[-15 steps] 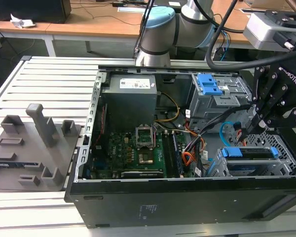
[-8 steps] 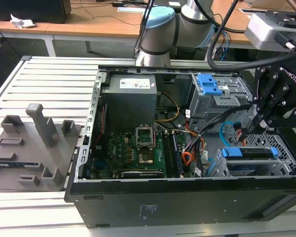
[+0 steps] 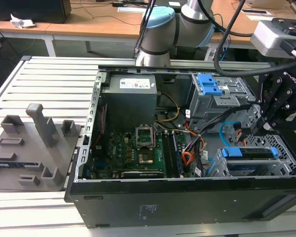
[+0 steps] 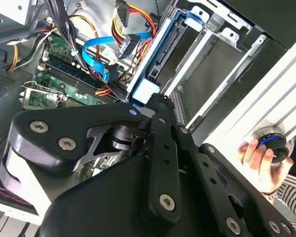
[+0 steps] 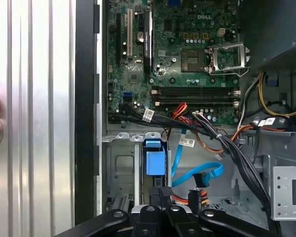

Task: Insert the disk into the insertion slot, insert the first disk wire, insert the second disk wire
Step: 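Insert the disk into the insertion slot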

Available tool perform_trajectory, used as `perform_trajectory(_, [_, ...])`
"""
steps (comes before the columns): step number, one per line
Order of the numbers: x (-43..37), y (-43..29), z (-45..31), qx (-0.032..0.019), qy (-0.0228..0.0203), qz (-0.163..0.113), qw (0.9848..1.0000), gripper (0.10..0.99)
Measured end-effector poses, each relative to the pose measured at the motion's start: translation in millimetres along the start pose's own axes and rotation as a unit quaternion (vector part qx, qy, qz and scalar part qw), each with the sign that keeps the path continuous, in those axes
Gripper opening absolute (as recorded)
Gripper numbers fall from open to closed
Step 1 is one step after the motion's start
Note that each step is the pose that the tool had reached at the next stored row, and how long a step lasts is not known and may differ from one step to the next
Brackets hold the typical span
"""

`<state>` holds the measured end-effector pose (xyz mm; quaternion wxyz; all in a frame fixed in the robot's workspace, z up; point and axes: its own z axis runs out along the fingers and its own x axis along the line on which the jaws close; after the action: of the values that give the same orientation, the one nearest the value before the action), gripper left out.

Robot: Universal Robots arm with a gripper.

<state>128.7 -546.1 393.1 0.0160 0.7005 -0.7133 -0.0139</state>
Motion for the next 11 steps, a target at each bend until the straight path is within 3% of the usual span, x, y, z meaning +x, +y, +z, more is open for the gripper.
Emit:
perform_trajectory(5, [-0.1,-1.4,12.0,-0.0001,0.0001,0.0,1.0,0.106])
perform_trajectory(9, [-0.2,-8.6,19.9,-0.0011,0.0001,0.0,1.0,0.106])
perform_trajectory(11, [-0.2,-8.9,24.0,-0.0012,0.0,0.0,1.0,0.106])
